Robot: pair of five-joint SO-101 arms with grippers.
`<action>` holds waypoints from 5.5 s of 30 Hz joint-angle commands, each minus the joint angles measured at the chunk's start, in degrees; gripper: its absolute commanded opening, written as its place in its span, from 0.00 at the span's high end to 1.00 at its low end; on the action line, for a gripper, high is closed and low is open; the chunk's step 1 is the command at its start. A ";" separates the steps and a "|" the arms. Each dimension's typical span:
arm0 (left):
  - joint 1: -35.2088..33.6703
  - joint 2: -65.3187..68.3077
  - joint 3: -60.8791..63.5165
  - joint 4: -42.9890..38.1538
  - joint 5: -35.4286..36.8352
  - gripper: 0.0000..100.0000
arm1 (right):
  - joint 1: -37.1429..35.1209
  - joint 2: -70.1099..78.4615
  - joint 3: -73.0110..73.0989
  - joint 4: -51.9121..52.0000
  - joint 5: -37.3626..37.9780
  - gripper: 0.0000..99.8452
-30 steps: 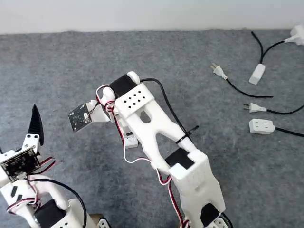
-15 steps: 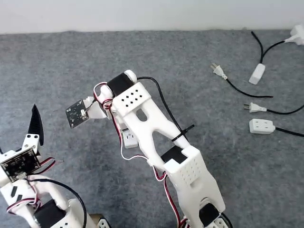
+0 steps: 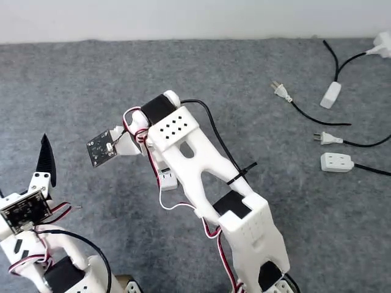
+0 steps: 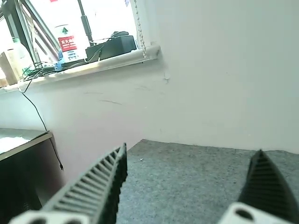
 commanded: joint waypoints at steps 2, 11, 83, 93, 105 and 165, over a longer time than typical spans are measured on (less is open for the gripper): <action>0.09 -0.79 -2.68 -1.41 0.70 0.60 | 0.13 -4.79 1.05 2.42 -0.79 0.99; 0.09 -0.79 -2.68 -1.32 0.70 0.60 | 0.13 -4.70 2.29 2.24 -0.88 0.99; 0.09 -0.79 -1.98 -1.41 0.79 0.60 | 1.27 2.95 -2.55 2.24 -0.79 0.99; 0.09 -0.79 -1.98 -1.49 0.79 0.60 | 2.95 2.95 -2.55 2.33 -0.62 0.99; 0.18 -0.79 -1.98 -1.49 0.79 0.60 | 1.71 5.93 -1.76 1.98 -0.79 0.99; 23.03 -0.79 -13.49 20.57 -5.10 0.60 | 10.42 -29.49 -13.71 2.42 -28.22 0.72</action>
